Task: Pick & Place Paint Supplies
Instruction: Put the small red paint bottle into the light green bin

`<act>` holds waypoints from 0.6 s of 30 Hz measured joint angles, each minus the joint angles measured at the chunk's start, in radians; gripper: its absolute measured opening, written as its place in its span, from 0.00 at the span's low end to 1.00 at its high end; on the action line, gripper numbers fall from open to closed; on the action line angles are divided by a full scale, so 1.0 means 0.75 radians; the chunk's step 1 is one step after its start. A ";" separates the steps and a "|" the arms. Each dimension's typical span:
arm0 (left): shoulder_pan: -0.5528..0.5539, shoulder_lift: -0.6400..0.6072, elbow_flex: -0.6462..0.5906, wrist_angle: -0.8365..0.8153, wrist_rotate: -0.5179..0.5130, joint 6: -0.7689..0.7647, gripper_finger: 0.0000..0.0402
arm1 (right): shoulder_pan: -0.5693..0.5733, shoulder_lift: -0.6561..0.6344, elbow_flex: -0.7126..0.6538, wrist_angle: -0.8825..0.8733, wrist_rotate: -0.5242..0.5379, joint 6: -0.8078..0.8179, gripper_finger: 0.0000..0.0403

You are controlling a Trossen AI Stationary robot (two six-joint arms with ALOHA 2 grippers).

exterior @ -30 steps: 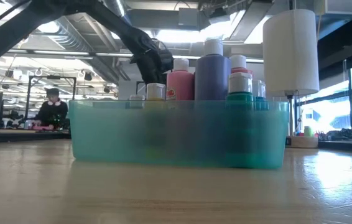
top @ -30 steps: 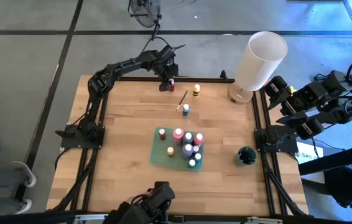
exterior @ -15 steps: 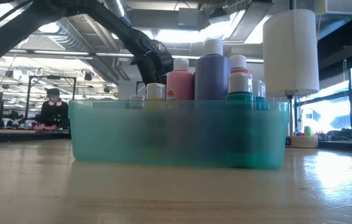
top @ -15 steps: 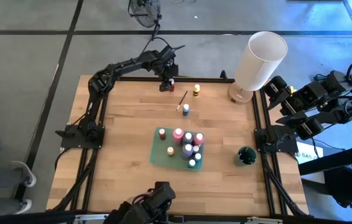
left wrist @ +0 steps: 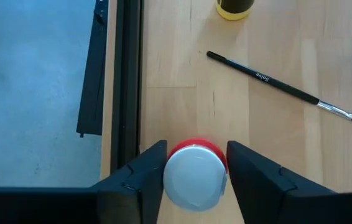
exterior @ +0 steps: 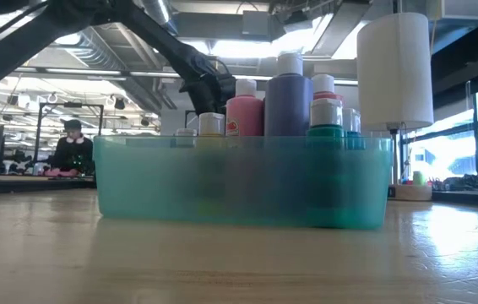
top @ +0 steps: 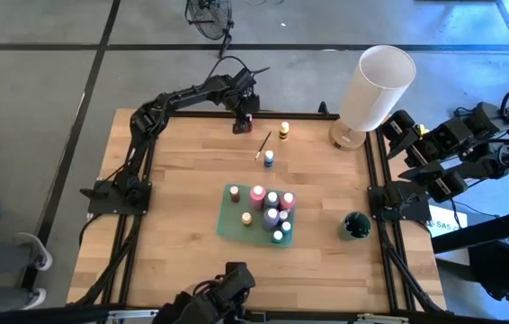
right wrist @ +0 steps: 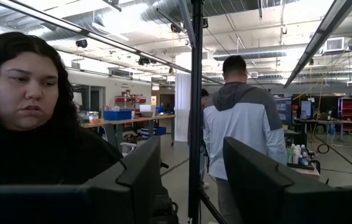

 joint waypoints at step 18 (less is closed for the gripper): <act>0.007 -0.006 0.002 -0.021 -0.035 -0.051 0.29 | 0.000 0.000 0.000 -0.003 0.000 0.026 0.44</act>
